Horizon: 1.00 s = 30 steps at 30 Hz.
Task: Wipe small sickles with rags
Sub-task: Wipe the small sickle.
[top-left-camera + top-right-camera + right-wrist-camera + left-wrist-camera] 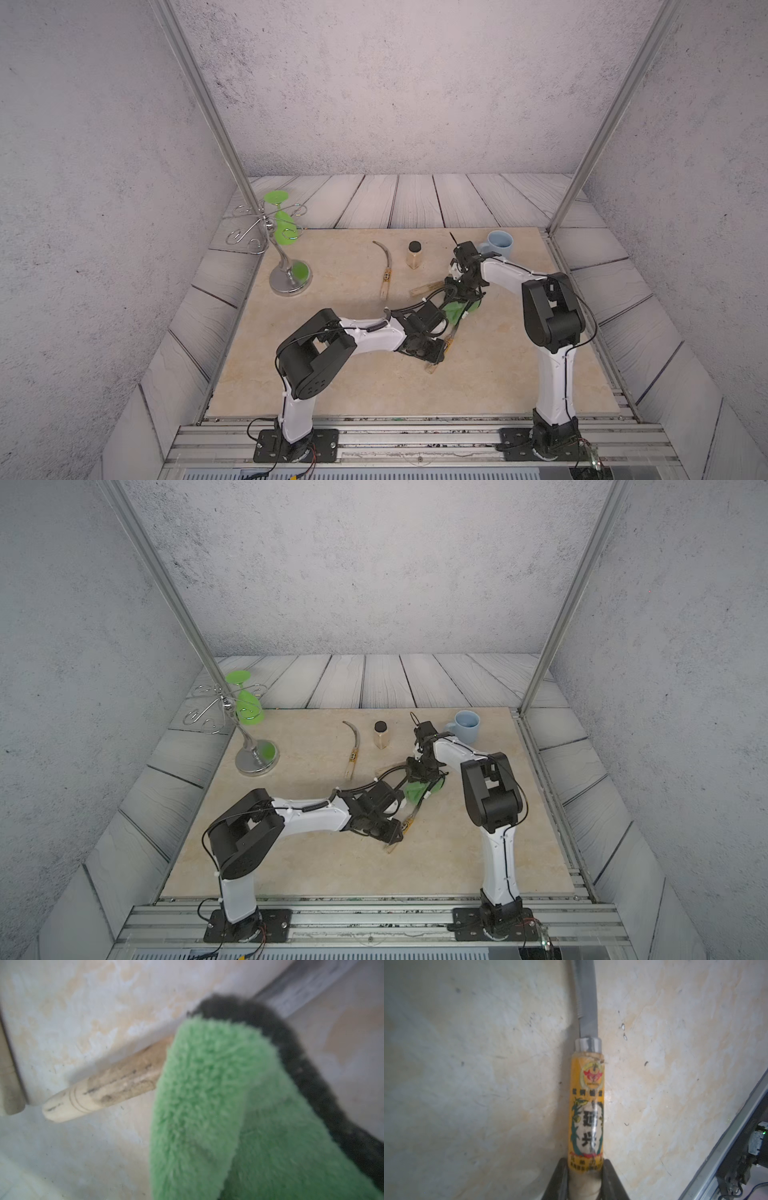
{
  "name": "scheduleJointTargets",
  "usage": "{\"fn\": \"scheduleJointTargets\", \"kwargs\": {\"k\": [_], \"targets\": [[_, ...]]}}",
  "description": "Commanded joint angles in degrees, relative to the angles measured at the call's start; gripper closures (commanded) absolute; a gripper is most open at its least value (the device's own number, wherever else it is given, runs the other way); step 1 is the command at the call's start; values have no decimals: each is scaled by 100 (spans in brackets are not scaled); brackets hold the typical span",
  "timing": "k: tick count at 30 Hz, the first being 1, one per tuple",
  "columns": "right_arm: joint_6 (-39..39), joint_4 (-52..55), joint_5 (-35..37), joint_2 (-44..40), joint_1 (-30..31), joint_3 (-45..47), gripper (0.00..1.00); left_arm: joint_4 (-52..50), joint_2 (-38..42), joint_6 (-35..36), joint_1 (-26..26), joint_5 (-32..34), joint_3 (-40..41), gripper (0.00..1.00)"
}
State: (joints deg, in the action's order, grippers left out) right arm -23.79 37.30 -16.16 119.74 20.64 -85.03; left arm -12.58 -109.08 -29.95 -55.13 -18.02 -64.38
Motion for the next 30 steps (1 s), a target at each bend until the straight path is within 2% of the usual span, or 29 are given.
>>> {"fn": "scheduleJointTargets", "kwargs": {"k": [1,22,30], "targets": [[-140,900,214,199,174,835,84,-271,-87,-128,124,448,67,100],[-1091,-459,-117,-1181,354,3357,84,-232,-18,-119,387,612,86,100],[-1238,-396,44,-2294,350,3438,84,-263,-9,-113,397,624,193,100]]}}
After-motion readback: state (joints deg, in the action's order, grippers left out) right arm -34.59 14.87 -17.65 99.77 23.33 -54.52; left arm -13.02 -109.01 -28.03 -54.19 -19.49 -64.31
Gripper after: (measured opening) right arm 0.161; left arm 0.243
